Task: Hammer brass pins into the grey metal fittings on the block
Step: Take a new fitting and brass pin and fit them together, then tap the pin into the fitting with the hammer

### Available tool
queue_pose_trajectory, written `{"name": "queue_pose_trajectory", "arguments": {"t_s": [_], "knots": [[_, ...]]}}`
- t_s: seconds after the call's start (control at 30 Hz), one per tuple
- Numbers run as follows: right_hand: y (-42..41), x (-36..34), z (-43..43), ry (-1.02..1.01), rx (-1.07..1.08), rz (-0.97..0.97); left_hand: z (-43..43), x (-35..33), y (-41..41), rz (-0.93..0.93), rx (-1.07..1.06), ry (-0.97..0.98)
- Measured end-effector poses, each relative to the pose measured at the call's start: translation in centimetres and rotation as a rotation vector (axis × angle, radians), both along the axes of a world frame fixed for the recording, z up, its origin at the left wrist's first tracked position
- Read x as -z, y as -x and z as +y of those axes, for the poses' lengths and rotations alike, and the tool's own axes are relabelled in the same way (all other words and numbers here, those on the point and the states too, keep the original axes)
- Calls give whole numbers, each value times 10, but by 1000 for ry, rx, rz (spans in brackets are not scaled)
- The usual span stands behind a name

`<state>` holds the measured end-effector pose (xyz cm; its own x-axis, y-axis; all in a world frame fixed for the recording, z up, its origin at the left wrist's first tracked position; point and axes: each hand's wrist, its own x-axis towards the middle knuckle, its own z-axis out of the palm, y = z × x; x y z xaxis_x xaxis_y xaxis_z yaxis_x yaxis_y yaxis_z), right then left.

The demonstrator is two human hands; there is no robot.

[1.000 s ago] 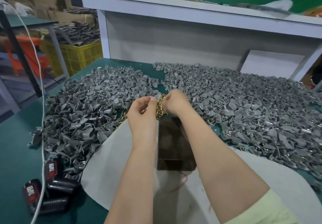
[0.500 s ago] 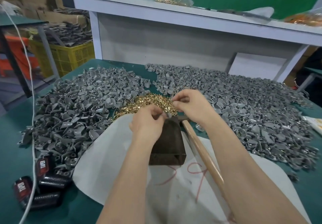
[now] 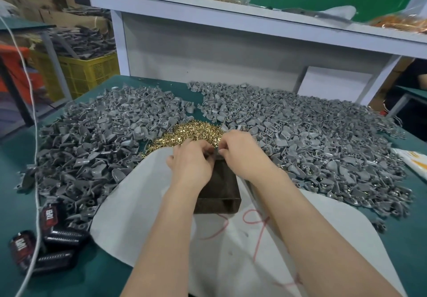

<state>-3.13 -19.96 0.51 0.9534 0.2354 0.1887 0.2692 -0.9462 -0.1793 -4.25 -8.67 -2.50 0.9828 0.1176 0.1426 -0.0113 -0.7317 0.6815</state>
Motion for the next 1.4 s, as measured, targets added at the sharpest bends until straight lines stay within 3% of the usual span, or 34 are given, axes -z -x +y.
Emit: {"name": "queue_pose_trajectory", "arguments": {"t_s": [0.13,0.37,0.5,0.7,0.77,0.87,0.93,1.2,1.4], "knots": [[-1,-8,11,206,-17,2,-1,-3,1,13,-7,-18],[2,-12,25,284,-26,-9,-1,-6,3,34,-16,-72],[-1,-4,15,146,34,-9,0,-2,1,-3,3,-41],[11,-4,-15,-368,135,118,2,0,2,-20,0,35],[15,-7,-34,-261,259,165,2,0,2,-24,6,41],[24,0,-47,119,352,387,2,0,2,-28,12,42],[25,11,-45,130,346,413,1,0,2,-30,15,45],[24,8,-55,-560,360,175,1,-1,4,-27,12,53],[60,-12,-50,-359,7,-337,0,-2,4,-51,-23,35]]}}
